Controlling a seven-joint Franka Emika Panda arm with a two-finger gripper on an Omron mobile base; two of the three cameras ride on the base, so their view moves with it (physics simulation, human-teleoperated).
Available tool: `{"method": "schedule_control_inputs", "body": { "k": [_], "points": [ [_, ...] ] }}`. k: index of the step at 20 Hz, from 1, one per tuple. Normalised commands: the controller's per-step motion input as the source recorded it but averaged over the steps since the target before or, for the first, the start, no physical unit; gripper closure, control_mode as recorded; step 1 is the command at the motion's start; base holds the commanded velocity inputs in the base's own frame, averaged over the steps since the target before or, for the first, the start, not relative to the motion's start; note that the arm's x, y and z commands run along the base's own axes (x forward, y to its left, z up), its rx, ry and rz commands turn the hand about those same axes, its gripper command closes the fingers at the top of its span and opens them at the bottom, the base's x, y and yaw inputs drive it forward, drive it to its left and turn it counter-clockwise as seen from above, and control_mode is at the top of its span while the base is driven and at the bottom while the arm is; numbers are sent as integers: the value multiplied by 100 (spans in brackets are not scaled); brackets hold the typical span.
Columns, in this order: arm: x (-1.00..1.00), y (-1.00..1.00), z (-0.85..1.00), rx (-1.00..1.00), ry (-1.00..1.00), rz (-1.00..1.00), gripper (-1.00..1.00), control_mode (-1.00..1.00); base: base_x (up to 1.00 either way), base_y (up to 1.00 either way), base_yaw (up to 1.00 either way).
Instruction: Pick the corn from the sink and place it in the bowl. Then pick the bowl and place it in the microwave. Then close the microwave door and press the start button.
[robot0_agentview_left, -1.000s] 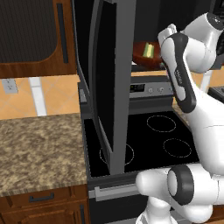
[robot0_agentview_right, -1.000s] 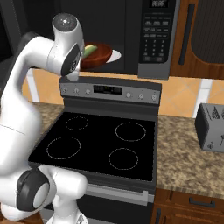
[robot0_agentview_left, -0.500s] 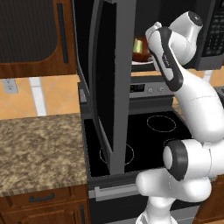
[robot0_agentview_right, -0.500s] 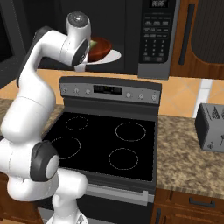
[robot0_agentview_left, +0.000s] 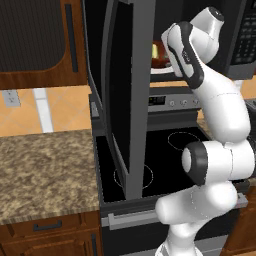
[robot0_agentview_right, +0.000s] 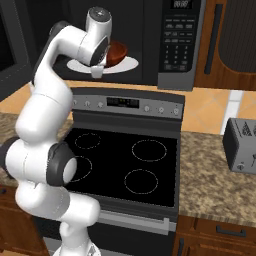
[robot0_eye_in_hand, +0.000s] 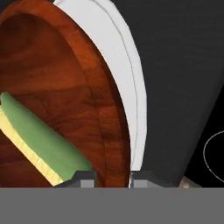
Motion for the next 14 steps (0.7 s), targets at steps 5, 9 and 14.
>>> {"method": "schedule_control_inputs", "body": {
  "k": [5, 9, 14],
  "points": [
    [-11, 0, -36, 0, -19, 0, -100, -100, 0, 0, 0],
    [-42, 0, -19, 1, -21, 0, -100, -100, 0, 0, 0],
    [-65, 0, -1, 2, -27, 0, -100, -100, 0, 0, 0]
  ]
}}
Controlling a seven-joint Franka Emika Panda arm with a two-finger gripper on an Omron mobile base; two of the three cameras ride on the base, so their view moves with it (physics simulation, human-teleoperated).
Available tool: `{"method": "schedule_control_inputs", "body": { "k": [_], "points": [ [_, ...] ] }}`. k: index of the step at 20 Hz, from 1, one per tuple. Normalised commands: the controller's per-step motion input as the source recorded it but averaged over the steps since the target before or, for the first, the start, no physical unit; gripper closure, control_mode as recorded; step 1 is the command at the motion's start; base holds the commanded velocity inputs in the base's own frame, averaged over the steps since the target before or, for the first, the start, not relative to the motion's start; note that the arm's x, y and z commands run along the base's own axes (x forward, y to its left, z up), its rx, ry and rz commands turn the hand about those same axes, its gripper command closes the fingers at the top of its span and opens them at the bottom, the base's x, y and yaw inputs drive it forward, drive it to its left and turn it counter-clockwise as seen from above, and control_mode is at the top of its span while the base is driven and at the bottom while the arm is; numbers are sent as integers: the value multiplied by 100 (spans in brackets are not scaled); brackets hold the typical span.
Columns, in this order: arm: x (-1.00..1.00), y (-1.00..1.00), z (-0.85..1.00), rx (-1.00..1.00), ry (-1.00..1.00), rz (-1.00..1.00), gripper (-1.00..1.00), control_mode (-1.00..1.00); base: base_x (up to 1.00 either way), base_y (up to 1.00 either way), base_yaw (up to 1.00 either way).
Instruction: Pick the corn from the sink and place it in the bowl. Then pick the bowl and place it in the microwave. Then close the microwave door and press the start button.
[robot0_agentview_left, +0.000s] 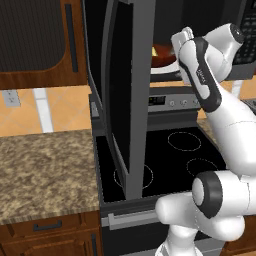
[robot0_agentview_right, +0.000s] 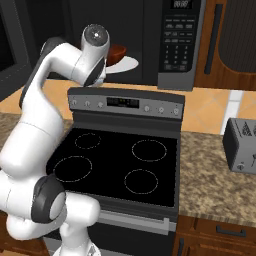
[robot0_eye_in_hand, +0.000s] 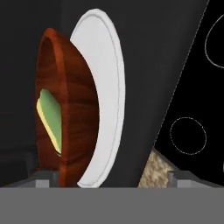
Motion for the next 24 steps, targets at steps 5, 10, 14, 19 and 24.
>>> {"method": "schedule_control_inputs", "body": {
  "k": [5, 10, 14, 19, 24],
  "points": [
    [-53, 0, 7, 0, -16, 0, -100, -100, 0, 0, 0],
    [-54, -7, -15, -3, 0, 0, -100, -100, 0, 0, 0],
    [-29, -22, -38, -9, 0, 0, -100, -100, 0, 0, 0],
    [-1, -6, -46, -18, 3, 0, -100, -100, 0, 0, 0],
    [-1, 0, -62, -22, 9, -1, -100, -100, 0, 0, 0]
  ]
}}
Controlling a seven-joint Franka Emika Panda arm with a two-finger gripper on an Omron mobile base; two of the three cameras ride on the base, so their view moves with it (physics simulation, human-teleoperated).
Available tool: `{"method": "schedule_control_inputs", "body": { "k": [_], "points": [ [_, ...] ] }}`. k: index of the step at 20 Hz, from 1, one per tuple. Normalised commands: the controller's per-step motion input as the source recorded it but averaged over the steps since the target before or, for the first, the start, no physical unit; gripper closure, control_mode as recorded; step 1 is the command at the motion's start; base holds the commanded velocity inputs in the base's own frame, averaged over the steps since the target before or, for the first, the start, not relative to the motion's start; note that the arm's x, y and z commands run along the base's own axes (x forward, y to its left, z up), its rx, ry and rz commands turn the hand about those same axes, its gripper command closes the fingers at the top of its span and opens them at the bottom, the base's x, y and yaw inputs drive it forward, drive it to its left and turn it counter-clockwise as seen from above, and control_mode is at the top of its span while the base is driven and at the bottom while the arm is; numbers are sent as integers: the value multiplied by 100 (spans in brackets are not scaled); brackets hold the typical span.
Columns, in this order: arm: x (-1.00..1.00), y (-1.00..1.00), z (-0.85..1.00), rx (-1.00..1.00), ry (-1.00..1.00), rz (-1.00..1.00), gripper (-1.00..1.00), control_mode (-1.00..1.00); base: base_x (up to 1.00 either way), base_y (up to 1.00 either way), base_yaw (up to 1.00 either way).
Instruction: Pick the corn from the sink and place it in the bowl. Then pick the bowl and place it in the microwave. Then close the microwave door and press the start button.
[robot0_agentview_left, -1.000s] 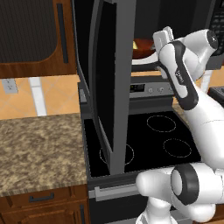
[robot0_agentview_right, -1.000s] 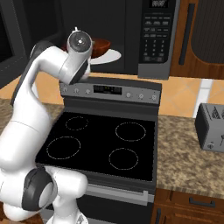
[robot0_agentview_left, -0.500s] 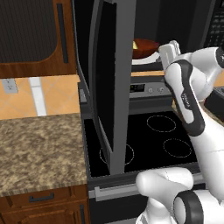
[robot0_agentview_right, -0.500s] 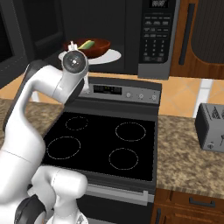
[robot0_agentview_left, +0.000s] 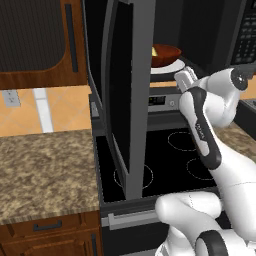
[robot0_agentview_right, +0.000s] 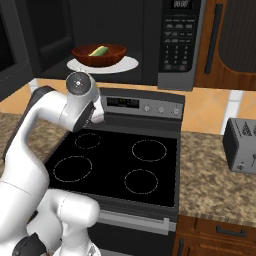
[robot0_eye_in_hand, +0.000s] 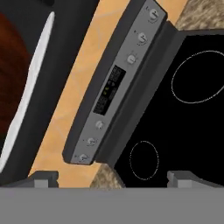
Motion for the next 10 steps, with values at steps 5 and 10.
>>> {"method": "schedule_control_inputs", "body": {
  "k": [5, 10],
  "points": [
    [-6, -2, -52, -18, 8, -4, -100, -100, 0, 0, 0],
    [0, -1, -48, -6, 11, -12, -100, -100, 0, 0, 0]
  ]
}}
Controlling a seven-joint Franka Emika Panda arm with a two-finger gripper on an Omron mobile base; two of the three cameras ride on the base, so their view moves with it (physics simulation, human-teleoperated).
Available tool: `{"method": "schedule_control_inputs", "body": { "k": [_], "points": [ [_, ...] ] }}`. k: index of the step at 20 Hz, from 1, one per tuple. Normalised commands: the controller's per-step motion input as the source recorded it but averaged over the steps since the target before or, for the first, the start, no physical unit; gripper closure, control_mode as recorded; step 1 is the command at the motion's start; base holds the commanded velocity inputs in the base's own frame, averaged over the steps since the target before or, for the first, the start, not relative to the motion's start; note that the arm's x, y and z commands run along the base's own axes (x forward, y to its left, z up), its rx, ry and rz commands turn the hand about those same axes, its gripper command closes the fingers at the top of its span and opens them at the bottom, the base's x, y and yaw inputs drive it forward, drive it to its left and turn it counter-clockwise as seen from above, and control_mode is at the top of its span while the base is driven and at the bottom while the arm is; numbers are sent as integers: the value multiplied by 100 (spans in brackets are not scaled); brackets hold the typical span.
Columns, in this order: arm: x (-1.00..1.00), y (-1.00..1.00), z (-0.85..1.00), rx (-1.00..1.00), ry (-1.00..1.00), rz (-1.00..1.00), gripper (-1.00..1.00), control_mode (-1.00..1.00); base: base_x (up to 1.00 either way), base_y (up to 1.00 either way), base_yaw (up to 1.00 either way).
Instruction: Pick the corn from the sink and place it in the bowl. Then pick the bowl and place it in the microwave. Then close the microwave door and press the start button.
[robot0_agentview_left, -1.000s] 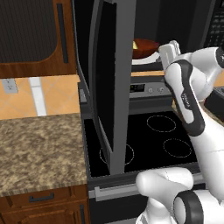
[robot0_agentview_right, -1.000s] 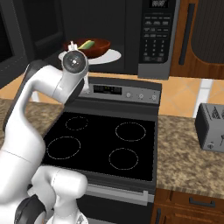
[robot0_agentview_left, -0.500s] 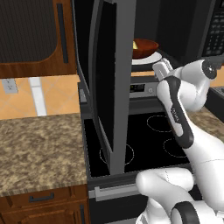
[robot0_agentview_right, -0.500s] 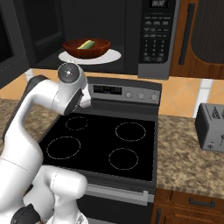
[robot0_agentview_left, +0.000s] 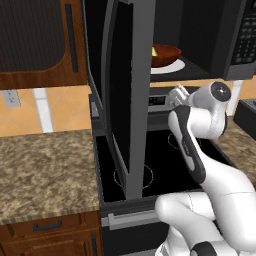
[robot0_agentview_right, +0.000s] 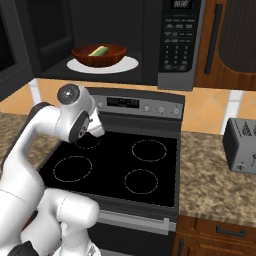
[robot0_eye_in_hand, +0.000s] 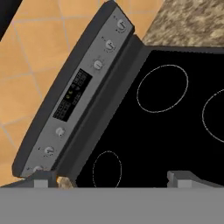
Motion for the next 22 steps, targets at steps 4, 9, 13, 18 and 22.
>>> {"method": "schedule_control_inputs", "body": {
  "k": [4, 9, 13, 18, 22],
  "points": [
    [0, -5, -40, -6, 8, -10, -100, -100, 0, 0, 0],
    [7, 0, -41, -9, 9, -13, -100, -100, 0, 0, 0],
    [9, 0, -38, -11, 5, -18, -100, -100, 0, 0, 0],
    [0, 16, -16, -13, 1, -21, -100, -100, 0, 0, 0],
    [-4, 49, 0, -21, -3, -23, -100, -100, 0, 0, 0]
  ]
}}
